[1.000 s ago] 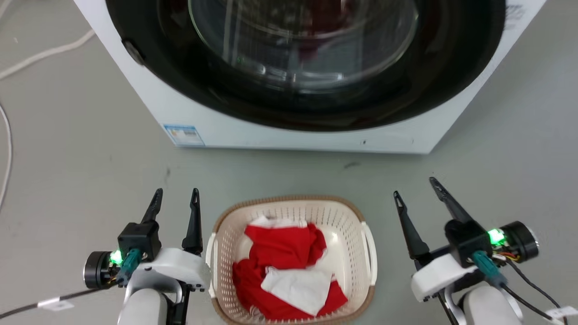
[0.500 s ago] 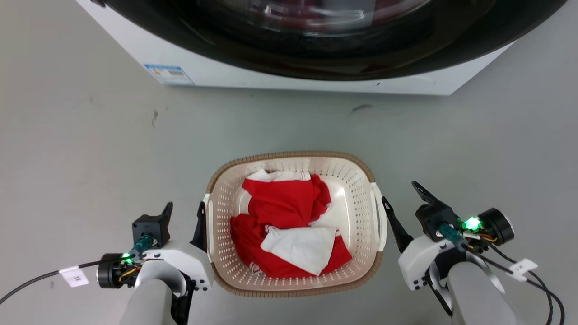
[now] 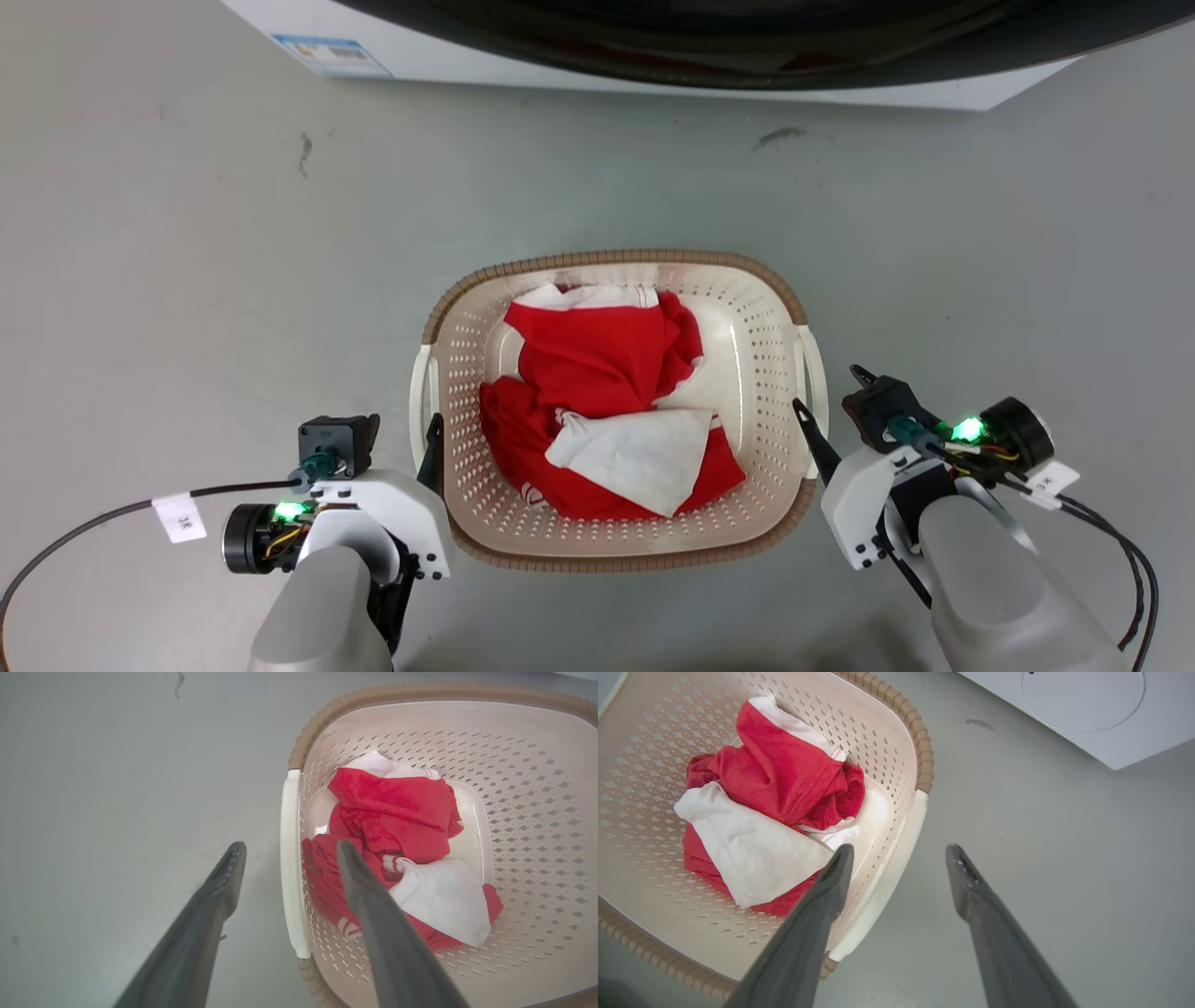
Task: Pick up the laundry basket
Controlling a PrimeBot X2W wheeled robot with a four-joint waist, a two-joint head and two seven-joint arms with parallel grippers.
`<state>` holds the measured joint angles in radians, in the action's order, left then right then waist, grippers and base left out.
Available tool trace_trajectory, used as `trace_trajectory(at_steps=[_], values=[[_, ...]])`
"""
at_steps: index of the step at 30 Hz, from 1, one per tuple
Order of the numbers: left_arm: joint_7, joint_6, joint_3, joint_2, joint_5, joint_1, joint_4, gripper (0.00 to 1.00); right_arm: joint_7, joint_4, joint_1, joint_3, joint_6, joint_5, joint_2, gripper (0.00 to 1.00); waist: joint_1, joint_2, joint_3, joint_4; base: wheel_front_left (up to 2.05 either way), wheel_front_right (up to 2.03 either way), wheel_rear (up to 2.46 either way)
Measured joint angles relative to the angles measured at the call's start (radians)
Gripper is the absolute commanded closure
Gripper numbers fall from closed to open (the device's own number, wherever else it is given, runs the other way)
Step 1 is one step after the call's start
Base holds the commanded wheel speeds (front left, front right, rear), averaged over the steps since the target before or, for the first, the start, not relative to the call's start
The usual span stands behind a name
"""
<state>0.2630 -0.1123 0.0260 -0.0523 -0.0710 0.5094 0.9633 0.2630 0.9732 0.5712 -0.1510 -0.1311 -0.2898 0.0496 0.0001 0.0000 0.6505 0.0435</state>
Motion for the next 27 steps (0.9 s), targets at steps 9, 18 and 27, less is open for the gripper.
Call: trace_trajectory(at_steps=[9, 18, 27], values=[[0.0, -0.007, -0.03, 0.001, -0.006, 0.072, 0.069, 0.0, 0.0, 0.132, 0.095, -0.02, 0.0, -0.002, 0.0, 0.0, 0.0, 0.0, 0.08, 0.006, 0.0, 0.0, 0.0], [0.0, -0.011, -0.067, 0.002, -0.03, 0.121, 0.119, 0.0, -0.013, 0.233, 0.174, -0.036, 0.0, 0.02, 0.0, 0.19, 0.0, 0.0, 0.141, 0.017, 0.0, 0.0, 0.0], [0.0, -0.017, -0.112, 0.004, -0.065, 0.125, 0.156, 1.0, -0.009, 0.258, 0.181, -0.064, 0.001, 0.068, 0.001, 1.0, -0.0001, 0.0, 0.103, 0.015, 0.0, 0.0, 0.0]])
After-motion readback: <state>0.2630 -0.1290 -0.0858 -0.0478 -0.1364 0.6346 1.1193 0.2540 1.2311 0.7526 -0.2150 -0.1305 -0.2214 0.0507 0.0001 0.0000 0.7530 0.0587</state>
